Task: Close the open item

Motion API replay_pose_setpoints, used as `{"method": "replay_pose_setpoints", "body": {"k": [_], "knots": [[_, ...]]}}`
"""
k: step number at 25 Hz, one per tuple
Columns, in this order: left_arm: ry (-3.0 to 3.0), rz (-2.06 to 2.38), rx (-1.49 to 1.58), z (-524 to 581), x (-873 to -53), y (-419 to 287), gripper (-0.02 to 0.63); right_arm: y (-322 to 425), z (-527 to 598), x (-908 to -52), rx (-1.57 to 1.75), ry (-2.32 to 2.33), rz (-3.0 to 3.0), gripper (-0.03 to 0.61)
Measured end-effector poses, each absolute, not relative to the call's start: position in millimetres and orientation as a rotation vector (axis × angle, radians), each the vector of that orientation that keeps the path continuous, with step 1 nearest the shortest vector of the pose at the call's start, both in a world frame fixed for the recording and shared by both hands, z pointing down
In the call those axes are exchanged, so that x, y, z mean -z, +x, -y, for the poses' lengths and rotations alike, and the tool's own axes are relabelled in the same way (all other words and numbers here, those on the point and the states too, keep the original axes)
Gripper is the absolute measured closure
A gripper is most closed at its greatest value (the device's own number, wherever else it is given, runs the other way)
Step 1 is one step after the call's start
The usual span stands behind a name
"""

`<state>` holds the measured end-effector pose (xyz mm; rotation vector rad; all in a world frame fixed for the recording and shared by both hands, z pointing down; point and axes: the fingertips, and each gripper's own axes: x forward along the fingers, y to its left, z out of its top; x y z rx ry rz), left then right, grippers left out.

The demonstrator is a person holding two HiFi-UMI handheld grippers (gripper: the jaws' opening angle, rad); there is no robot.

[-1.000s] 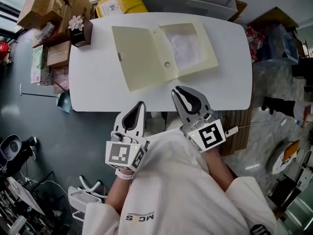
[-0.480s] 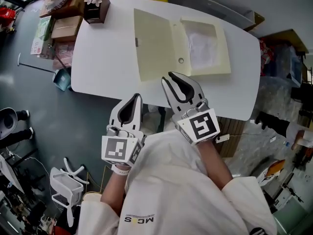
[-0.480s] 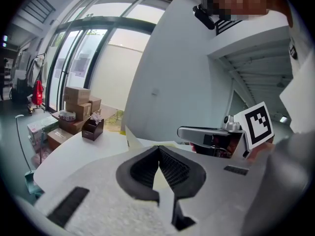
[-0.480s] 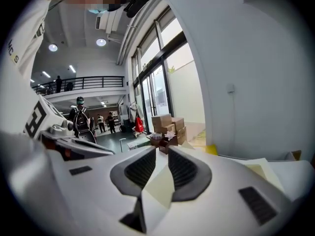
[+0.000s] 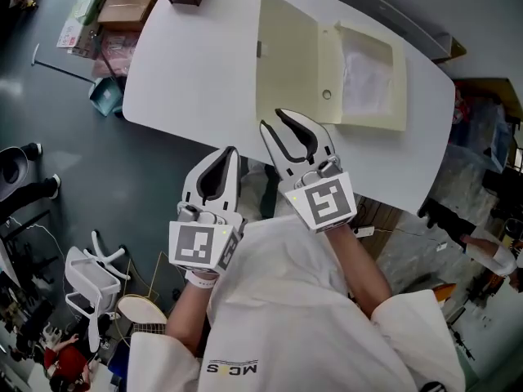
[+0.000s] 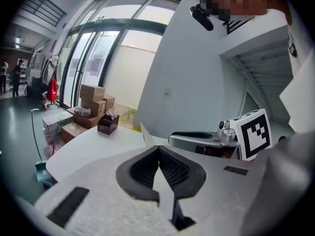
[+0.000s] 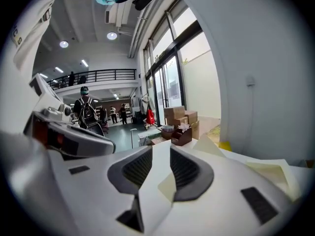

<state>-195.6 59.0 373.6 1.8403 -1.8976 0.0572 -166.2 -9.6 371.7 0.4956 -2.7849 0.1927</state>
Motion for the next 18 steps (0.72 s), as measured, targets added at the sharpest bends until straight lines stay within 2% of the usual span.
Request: {"method": "replay_pose_setpoints", "body": {"k": [10, 18], "knots": [[1.741, 1.976, -0.047, -76.7, -391.1, -216.3, 0.588, -184.0, -6.4, -423.7, -0.091, 0.417, 2.714, 0.413], [1.708, 1.981, -0.059, -81.4, -405.1, -225.2, 0.588, -193.0, -1.5, -466.2, -0.013, 0.505, 2.622, 0.410]]}}
